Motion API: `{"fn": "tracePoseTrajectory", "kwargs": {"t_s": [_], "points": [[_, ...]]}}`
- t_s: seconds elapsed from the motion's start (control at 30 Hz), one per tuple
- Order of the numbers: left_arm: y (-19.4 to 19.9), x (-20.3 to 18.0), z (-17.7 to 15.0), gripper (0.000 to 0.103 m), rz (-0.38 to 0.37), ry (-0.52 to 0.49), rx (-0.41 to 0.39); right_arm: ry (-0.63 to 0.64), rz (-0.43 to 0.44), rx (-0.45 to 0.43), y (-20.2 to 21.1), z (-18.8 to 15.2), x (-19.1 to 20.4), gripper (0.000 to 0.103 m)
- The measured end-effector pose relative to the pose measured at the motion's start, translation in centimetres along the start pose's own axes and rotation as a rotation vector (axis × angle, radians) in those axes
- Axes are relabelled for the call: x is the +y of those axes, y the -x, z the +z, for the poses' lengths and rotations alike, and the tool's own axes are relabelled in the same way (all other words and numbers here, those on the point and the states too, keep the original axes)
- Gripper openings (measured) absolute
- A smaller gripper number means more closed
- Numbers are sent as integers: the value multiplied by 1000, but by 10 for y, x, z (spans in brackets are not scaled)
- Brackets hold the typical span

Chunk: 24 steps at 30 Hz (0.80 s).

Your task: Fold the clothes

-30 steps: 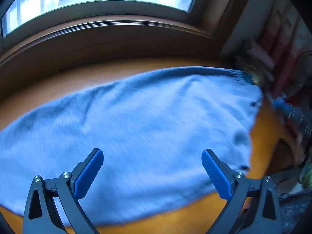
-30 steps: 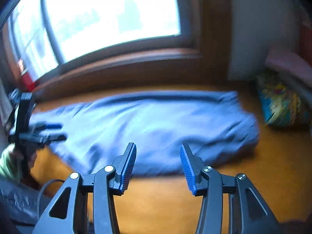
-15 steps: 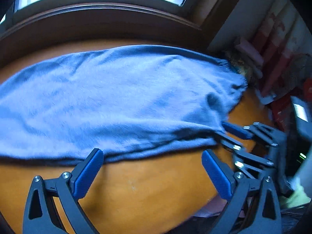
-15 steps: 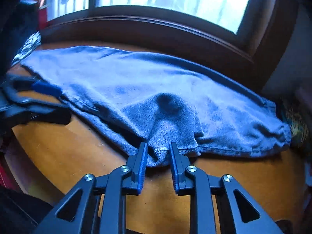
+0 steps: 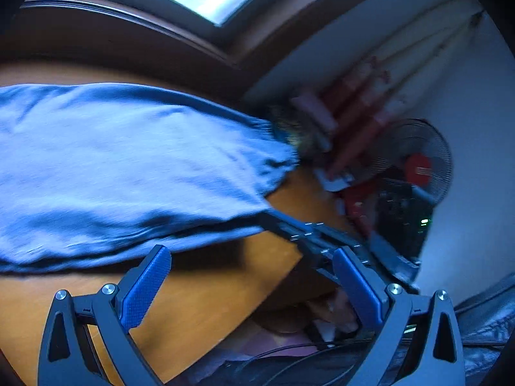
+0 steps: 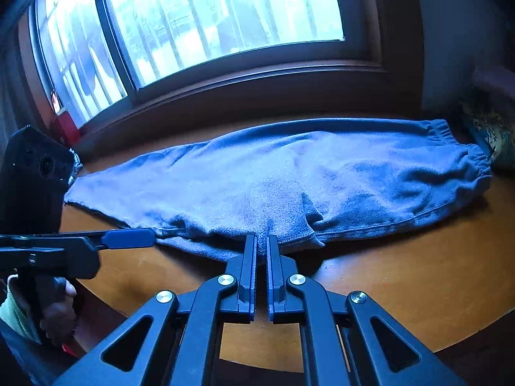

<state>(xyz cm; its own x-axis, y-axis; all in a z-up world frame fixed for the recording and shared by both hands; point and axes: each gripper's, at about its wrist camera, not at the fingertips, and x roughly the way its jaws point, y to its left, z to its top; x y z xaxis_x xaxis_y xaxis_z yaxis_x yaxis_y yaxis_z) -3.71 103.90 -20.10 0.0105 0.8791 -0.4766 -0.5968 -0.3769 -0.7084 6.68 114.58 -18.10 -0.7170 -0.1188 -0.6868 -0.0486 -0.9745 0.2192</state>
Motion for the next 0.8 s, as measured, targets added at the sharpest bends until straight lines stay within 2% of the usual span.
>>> {"fn": "tracePoseTrajectory", "kwargs": {"t_s": [0.17, 0.3, 0.37, 0.43, 0.53, 0.6, 0.67, 0.8], "points": [[-21, -7, 6, 102, -148, -6, 65, 11, -17, -40, 12, 0, 6, 5], [-37, 4, 13, 102, -211, 63, 76, 54, -42, -56, 19, -3, 14, 5], [-44, 9, 16, 102, -243, 98, 82, 67, -48, -57, 19, -5, 16, 0], [-45, 14, 14, 102, -264, 122, 80, 69, -55, -56, 20, -6, 17, 0], [-52, 18, 17, 102, -261, 119, 106, 64, -60, -43, 18, -7, 15, 0], [-56, 16, 15, 102, -246, 116, 142, 97, -63, -21, 16, -6, 19, 1], [-53, 16, 14, 102, -241, 103, 145, 137, -67, 2, 14, -6, 24, 2], [-45, 21, 10, 102, -200, 82, 148, 334, -150, 7, 8, -5, 46, 15]]}}
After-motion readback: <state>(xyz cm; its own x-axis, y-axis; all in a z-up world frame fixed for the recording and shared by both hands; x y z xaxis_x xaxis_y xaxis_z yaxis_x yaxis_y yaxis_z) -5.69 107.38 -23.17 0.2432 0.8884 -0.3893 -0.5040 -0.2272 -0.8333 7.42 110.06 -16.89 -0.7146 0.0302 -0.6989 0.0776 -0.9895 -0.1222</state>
